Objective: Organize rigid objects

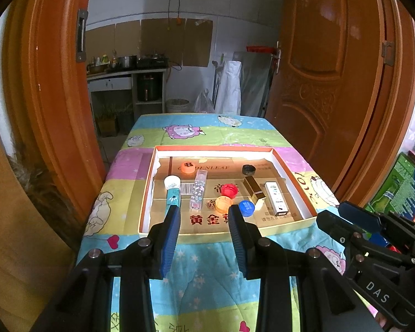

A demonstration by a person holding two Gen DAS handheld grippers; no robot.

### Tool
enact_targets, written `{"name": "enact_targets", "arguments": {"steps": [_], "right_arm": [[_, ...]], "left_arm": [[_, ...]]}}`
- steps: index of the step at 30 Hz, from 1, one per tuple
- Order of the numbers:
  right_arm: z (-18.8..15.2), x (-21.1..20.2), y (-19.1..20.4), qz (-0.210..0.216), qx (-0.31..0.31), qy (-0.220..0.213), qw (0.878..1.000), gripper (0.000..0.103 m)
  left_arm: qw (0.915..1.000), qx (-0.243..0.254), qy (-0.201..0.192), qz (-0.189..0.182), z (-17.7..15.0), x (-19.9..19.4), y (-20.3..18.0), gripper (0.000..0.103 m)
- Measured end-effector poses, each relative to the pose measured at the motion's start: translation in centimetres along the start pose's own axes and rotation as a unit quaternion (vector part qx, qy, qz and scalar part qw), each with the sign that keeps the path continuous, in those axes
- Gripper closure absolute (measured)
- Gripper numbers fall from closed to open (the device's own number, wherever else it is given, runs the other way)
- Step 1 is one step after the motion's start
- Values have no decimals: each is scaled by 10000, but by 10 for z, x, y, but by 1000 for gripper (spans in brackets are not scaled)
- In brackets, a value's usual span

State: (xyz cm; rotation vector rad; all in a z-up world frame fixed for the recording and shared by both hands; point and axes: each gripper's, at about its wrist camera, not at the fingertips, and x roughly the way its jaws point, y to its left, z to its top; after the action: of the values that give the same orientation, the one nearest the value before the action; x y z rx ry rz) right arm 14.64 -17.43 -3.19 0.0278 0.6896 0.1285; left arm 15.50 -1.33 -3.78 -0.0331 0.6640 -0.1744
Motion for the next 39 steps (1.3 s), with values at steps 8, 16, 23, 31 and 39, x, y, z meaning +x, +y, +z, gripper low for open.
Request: {"name": "enact_targets", "arguments": {"steps": [8, 16, 23, 31, 39], "right_arm": [[-6, -13, 4, 10, -16, -42, 10000, 64], [-12, -32, 6, -22, 6, -134, 9999, 64], [-22, -50, 9, -74, 11, -231, 9997, 63], [-32, -68, 17, -111, -43, -333, 9994, 58], [-40, -85, 20, -207, -52, -401, 9990, 55]], "left_arm": [[10000, 6, -30, -22, -6, -13, -2, 67], [9999, 25, -115, -22, -14, -33, -9, 67], [9998, -49, -207, 13, -22, -50, -12, 67], [9994, -124, -318, 112, -28, -71, -17, 67], [9981, -102, -461, 398, -36, -89, -24, 67]]}}
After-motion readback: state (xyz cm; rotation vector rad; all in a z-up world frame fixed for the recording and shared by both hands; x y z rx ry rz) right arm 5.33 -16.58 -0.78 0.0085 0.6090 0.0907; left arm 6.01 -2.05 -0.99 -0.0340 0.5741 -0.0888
